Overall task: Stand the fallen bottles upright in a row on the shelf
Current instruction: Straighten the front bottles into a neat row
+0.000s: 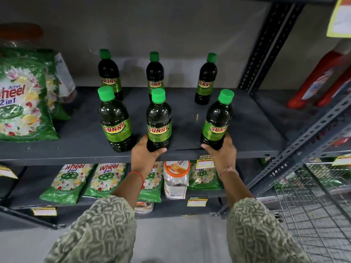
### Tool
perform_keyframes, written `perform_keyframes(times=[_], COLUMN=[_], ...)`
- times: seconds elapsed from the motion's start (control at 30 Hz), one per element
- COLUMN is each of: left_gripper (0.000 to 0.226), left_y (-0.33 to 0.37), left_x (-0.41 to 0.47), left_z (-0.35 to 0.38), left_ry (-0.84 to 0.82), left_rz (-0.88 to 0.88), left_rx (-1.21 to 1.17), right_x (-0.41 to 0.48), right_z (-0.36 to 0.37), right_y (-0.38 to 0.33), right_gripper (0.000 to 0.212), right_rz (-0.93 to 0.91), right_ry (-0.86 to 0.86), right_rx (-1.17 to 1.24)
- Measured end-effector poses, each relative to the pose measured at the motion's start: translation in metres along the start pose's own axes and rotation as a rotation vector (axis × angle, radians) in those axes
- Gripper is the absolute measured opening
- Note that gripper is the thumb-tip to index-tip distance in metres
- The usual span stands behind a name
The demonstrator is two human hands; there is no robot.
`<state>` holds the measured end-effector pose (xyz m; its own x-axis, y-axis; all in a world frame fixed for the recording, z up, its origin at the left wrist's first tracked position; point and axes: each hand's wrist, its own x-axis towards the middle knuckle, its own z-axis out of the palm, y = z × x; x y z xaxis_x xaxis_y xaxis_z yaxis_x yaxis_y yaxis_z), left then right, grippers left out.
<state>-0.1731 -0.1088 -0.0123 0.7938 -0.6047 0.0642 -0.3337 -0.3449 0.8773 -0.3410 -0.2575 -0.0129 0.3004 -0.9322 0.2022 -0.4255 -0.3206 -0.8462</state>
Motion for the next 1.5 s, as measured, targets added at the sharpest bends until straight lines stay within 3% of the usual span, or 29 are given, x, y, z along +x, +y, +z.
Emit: perform_keyframes(times=[0.37, 0.5, 0.57, 0.67, 0.73, 0.8, 0.87, 0.93, 1.1, 1.5], left_gripper=[0.062, 0.065, 0.067, 0.065, 0.076, 0.098, 0.112, 0.112, 0.066, 0.067], left_y=[-0.008, -0.006, -0.006, -0.009, -0.018, -0.026, -0.034, -0.038, -0.041, -0.070], left_x=[0.005, 0.004, -0.002, -0.028, -0.043, -0.037, -0.019, -0.002, 0.003, 0.014], left_z=[0.009, 0.007, 0.002, -0.014, -0.025, -0.041, -0.055, -0.064, -0.066, -0.117], left_ry=[-0.002, -0.042, -0.059, 0.186, 0.436, 0.564, 0.498, 0.376, 0.322, 0.333], left_rz=[-0.006, 0.002, 0.015, 0.031, 0.045, -0.004, -0.120, -0.135, -0.072, -0.097], left_rx=[-0.027, -0.012, -0.001, 0.005, 0.028, 0.009, 0.032, 0.041, 0.063, 0.110], right_x=[0.006, 0.001, -0.016, -0.065, -0.080, -0.071, -0.053, -0.039, -0.034, -0.048], right_z=[-0.012, -0.012, -0.008, 0.014, 0.035, 0.053, 0.069, 0.082, 0.099, 0.115], right_y=[0.016, 0.013, 0.005, -0.019, -0.034, -0.050, -0.062, -0.068, -0.071, -0.078], right_gripper=[0.071, 0.100, 0.111, 0.095, 0.090, 0.098, 0.106, 0.104, 0.084, 0.084], right_rz=[0.071, 0.090, 0.104, -0.125, -0.236, -0.167, -0.077, -0.047, -0.034, -0.080], right_ry=[0.007, -0.011, 0.065, 0.210, 0.062, -0.219, -0.395, -0.427, -0.323, -0.241], right_rx=[0.058, 0.079, 0.090, 0.024, 0.055, 0.120, 0.153, 0.163, 0.062, 0.010])
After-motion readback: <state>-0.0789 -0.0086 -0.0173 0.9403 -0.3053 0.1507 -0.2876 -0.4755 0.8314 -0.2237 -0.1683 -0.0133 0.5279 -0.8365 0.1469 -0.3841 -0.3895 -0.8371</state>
